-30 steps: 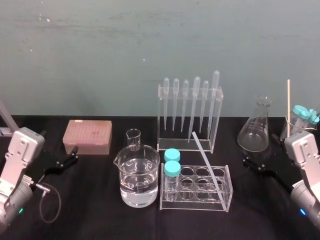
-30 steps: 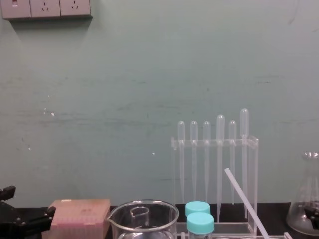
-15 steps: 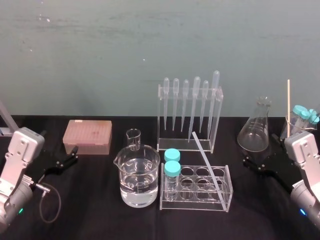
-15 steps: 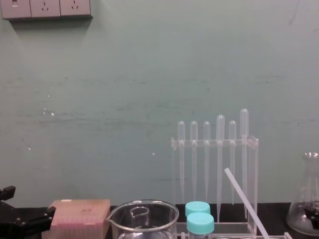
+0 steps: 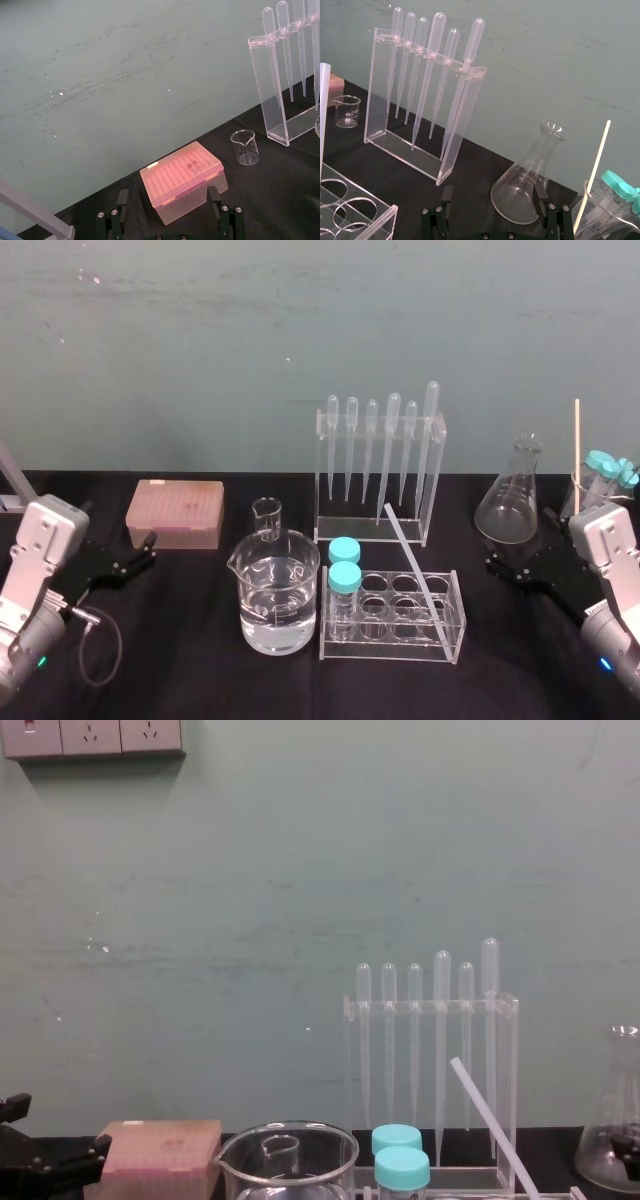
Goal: Pick up the stirring rod with one hand, then place it down.
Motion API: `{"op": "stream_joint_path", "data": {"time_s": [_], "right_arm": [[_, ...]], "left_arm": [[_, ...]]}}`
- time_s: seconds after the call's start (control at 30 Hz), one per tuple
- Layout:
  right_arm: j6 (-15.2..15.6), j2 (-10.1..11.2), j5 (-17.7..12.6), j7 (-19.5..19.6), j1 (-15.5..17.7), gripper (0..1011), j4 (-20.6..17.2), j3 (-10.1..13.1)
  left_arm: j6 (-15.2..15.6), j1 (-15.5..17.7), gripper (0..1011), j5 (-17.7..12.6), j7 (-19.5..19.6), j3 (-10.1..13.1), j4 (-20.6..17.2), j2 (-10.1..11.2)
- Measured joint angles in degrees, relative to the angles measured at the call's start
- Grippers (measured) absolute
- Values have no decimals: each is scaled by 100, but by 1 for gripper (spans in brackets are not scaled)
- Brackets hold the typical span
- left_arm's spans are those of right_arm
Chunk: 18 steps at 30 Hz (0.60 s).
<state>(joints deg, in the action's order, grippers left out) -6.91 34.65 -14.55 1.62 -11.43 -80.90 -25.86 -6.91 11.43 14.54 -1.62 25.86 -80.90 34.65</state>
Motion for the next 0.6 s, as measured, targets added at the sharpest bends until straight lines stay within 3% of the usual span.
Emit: {"op": "stream_joint_path", "data": {"time_s": [0.6], "right_arm": [[0, 0, 0, 0, 0, 1000, 0, 0]], "left_arm": [[0, 0, 1000, 0, 0, 0, 0, 0]]}}
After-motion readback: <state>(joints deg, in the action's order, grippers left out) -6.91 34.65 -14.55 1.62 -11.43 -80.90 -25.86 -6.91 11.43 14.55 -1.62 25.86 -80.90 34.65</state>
